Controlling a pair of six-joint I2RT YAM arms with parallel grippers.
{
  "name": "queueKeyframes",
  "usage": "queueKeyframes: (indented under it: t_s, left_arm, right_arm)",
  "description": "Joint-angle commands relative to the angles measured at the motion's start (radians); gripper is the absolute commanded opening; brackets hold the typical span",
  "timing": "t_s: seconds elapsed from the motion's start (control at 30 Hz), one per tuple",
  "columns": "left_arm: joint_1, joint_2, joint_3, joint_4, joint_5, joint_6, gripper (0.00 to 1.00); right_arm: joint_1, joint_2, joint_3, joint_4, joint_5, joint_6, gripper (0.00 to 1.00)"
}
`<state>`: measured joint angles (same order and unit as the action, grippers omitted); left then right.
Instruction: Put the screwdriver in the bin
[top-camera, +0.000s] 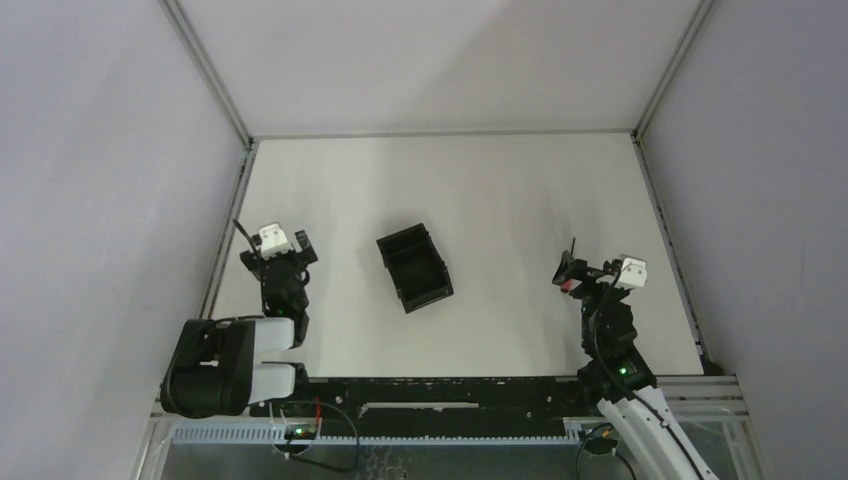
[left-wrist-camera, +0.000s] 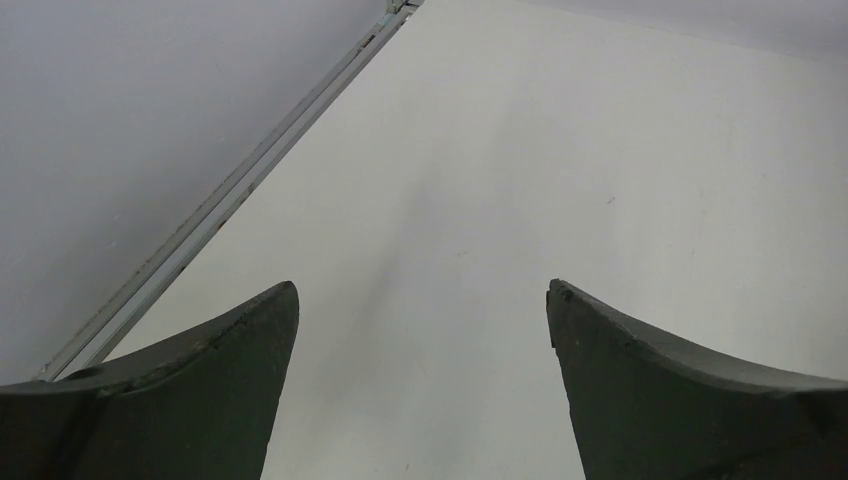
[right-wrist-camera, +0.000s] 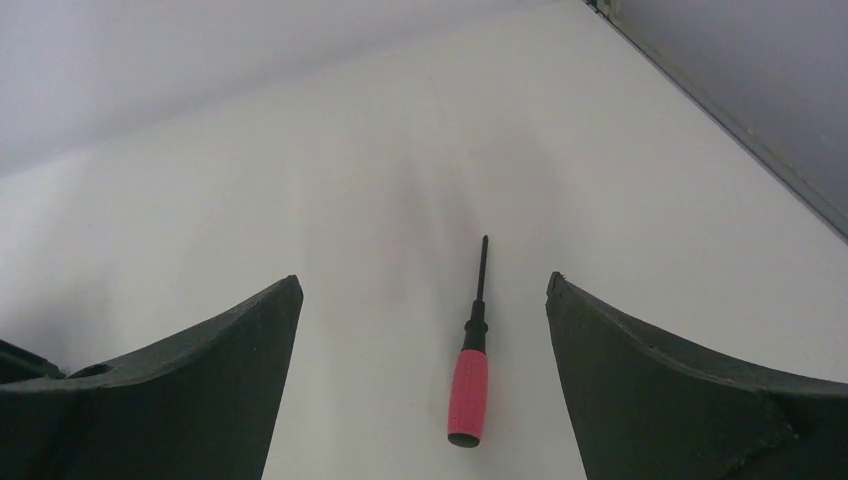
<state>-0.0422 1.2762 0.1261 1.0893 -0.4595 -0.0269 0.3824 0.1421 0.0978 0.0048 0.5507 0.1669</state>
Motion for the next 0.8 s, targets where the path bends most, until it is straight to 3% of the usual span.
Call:
queueKeyframes:
  t_s: [0.0, 0.17, 0.5, 0.6, 0.77]
  left_arm:
    - [0.008, -0.008, 0.051, 0.016, 0.015, -0.002, 0.98]
    - [0.009, -0.008, 0.049, 0.017, 0.015, -0.002, 0.98]
    - [0.008, -0.008, 0.049, 0.017, 0.015, -0.001, 0.98]
    - [0.008, -0.008, 0.05, 0.017, 0.014, -0.002, 0.98]
    - [0.008, -0.008, 0.049, 0.017, 0.015, -0.002, 0.98]
  right_arm:
    - [-0.024, 0.009, 0.064, 0.038, 0.033, 0.098, 1.0]
    - [-0.089, 0.13, 0.232, 0.025, -0.097, 0.066, 1.0]
    - [-0.226, 0.851, 0.847, -0.541, -0.269, 0.101, 0.96]
    - [-0.275, 1.064, 0.932, -0.636, -0.365, 0.101, 0.91]
    - [-0.333, 1.289, 0.95, -0.671, -0.44, 0.101, 0.85]
